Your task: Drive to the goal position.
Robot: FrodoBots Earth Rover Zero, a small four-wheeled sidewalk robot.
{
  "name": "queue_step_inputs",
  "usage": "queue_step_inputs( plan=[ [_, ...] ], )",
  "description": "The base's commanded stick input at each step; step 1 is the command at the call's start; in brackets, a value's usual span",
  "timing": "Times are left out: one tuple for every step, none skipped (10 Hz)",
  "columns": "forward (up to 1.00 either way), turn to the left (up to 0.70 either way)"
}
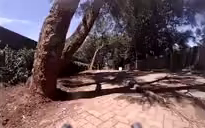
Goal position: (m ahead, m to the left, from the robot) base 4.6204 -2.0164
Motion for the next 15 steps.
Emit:
queue_step_inputs(
  plan=[
    [0.7, -0.03],
    [0.7, -0.19],
    [0.7, -0.35],
    [0.7, -0.18],
    [0.7, -0.02],
    [0.7, 0.0],
    [0.7, 0.0],
    [0.7, 0.0],
    [0.7, 0.0],
    [0.7, -0.07],
    [0.7, -0.23],
    [0.7, -0.3],
    [0.7, -0.15],
    [0.7, 0.0],
    [0.7, 0.0]
  ],
)
